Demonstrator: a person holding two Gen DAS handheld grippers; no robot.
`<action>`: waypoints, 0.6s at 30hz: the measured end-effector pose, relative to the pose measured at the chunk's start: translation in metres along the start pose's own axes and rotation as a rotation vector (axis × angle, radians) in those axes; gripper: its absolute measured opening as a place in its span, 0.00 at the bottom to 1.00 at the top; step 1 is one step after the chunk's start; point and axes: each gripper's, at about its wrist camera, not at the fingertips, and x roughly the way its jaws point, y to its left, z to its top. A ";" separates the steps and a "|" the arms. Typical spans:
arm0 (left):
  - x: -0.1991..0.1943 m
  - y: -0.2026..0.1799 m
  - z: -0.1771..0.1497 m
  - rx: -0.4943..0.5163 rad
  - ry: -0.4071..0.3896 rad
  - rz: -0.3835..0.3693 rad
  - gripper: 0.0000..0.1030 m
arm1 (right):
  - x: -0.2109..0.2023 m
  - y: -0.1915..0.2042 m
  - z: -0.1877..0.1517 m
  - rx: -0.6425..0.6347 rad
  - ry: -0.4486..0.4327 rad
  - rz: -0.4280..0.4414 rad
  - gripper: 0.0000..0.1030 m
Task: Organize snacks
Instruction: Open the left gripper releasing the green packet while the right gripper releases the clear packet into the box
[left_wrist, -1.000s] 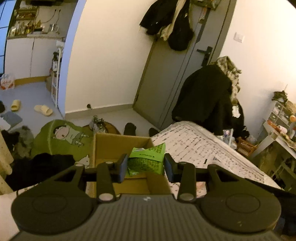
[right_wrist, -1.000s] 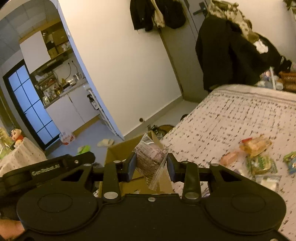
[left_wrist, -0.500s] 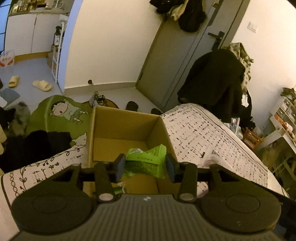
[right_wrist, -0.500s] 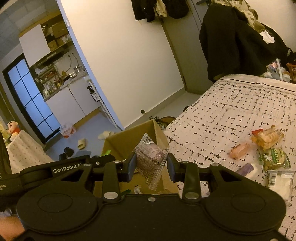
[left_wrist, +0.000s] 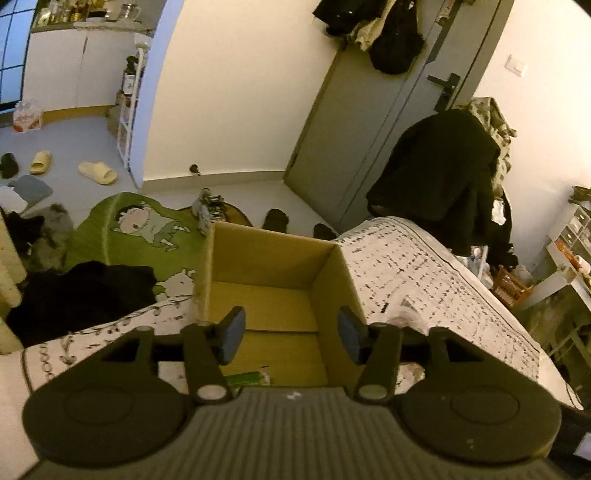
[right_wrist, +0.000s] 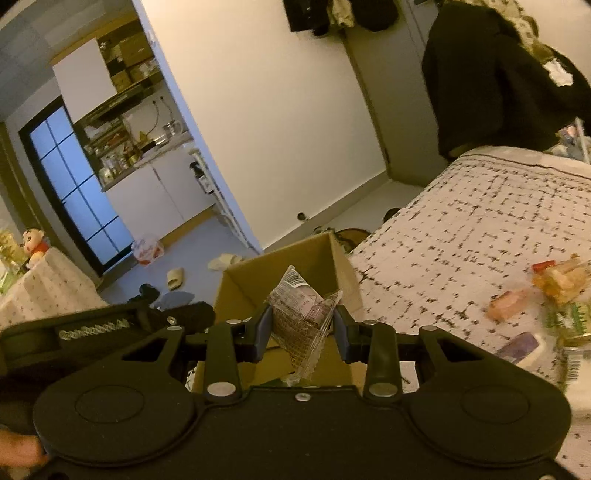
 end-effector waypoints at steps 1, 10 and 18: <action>-0.003 0.001 0.000 -0.002 -0.005 0.008 0.56 | 0.002 0.001 -0.001 -0.006 0.008 0.015 0.40; -0.050 0.004 0.010 0.047 -0.038 0.055 0.67 | -0.033 -0.016 0.003 0.086 -0.084 0.009 0.47; -0.103 -0.006 0.024 0.116 -0.086 0.029 0.86 | -0.060 -0.011 0.002 0.065 -0.102 -0.051 0.67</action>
